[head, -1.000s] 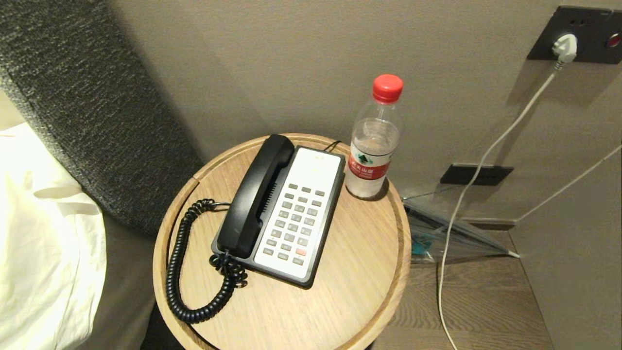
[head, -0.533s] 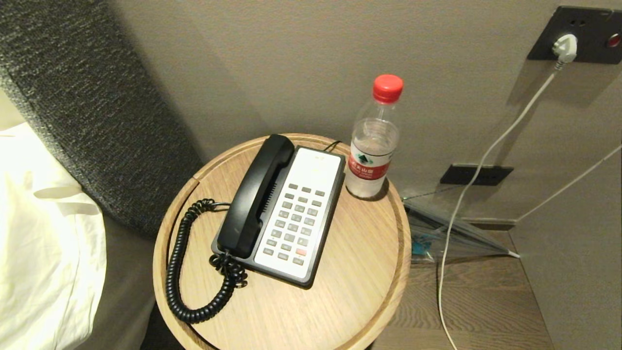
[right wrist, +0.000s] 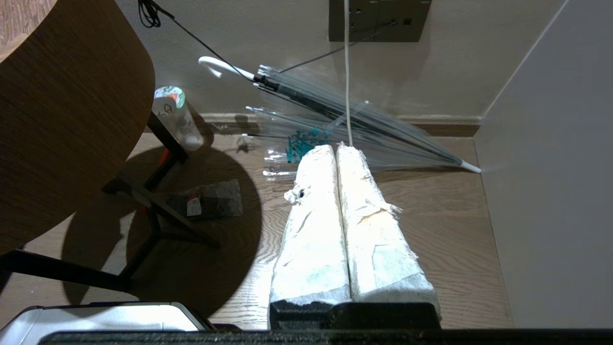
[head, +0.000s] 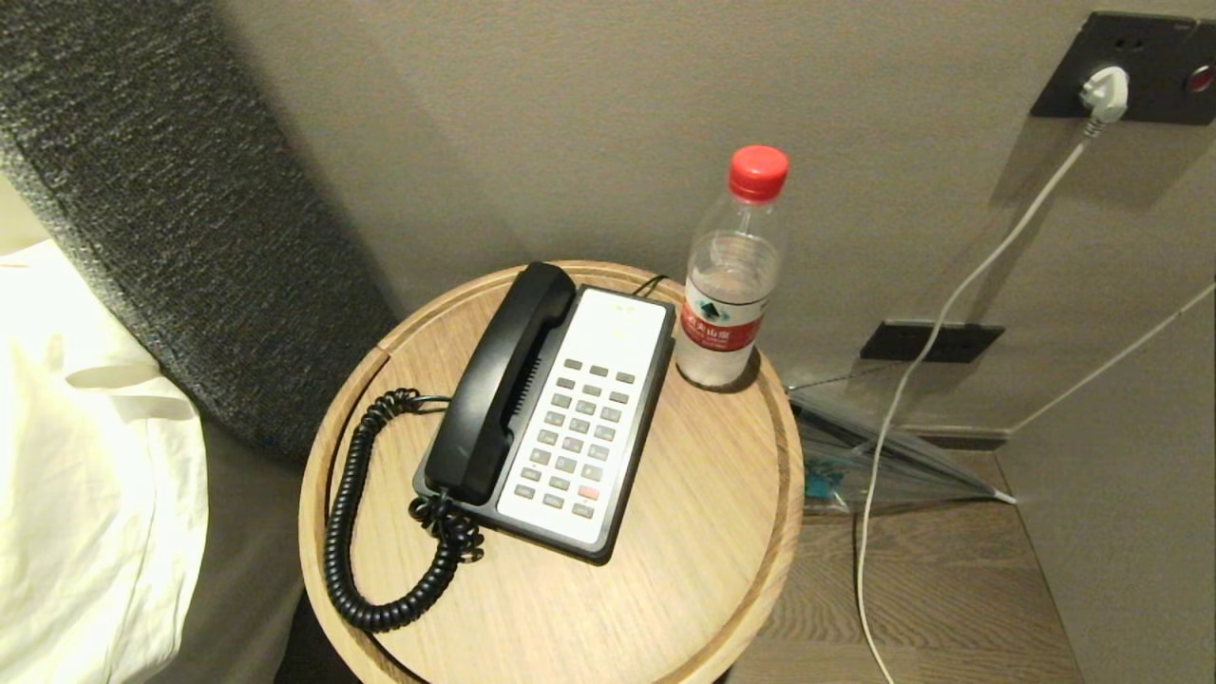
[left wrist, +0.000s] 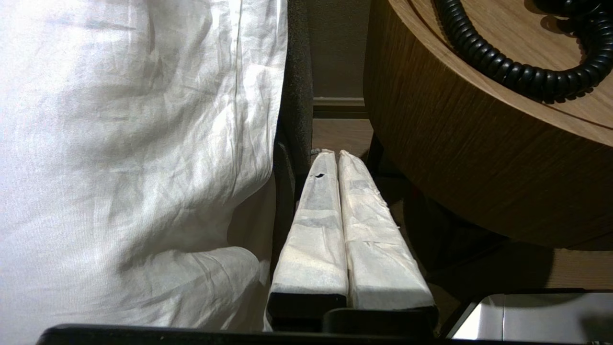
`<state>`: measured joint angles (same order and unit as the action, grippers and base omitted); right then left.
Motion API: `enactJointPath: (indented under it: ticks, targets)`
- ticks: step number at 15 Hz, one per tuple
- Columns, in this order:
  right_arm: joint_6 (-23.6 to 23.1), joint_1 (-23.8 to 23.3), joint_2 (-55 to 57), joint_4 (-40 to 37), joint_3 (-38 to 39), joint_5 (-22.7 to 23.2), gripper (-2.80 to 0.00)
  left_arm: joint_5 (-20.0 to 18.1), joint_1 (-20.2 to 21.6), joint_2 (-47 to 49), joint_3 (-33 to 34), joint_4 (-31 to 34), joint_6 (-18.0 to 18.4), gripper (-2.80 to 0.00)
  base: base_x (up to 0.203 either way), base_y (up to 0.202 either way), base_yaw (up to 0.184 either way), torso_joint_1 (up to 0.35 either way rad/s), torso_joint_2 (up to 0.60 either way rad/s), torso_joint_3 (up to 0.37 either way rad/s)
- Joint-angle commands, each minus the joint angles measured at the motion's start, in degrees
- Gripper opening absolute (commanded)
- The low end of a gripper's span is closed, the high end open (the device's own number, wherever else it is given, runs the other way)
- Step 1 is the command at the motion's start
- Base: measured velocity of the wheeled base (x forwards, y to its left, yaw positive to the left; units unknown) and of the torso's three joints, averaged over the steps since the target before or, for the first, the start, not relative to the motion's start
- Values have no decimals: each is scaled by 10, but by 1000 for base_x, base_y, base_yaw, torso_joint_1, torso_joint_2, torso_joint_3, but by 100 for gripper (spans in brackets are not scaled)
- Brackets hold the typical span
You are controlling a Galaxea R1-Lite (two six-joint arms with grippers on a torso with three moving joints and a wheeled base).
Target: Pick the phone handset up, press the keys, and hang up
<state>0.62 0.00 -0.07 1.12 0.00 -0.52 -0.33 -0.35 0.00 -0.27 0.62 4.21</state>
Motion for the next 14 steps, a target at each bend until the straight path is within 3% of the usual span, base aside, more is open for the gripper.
enactJointPath:
  ticks: [1, 14]
  targets:
    - [0, 0, -7, 0, 1, 0, -280, 0, 0, 0, 1, 0, 0, -280, 0, 0, 0, 0, 0, 0]
    - [0, 0, -7, 0, 1, 0, -280, 0, 0, 0, 0, 0, -1, -280, 0, 0, 0, 0, 0, 0]
